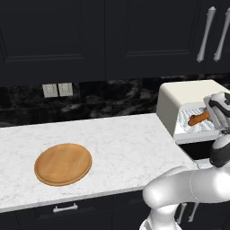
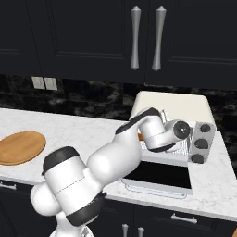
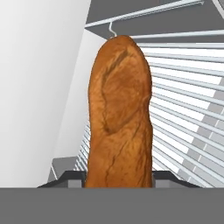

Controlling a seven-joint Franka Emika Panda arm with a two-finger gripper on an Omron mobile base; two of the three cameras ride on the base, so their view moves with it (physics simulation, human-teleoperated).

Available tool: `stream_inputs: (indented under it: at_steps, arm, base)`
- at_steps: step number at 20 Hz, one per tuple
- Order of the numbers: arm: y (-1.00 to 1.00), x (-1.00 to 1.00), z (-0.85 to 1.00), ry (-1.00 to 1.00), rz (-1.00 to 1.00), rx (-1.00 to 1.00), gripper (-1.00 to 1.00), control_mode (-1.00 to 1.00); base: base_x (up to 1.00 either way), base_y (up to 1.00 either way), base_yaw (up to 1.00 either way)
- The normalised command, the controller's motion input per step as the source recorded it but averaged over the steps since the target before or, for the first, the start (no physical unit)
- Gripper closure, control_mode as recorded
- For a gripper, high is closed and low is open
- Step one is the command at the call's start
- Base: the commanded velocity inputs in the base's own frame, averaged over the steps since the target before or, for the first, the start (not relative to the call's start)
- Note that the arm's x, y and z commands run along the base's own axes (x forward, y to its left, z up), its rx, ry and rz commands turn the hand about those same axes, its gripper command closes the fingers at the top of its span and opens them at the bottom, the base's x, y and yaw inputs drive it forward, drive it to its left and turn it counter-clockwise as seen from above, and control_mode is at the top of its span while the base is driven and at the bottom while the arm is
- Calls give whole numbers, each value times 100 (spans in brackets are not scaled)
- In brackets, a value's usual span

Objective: Pick up the kebab skewer and baguette bread, and place them inside the toaster oven. Close the toaster oven door and start by setting the timer.

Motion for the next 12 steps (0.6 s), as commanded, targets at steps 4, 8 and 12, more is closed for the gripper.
stream_inputs:
  at_steps: [4,8,12]
  arm:
    - [0,0,0,0,0,0,-100,-100]
    - [0,0,0,0,0,0,-100,-100]
    - [0,0,0,0,0,0,-100,-100]
  base:
    - [0,0,0]
    - [0,0,0]
    - [0,0,0]
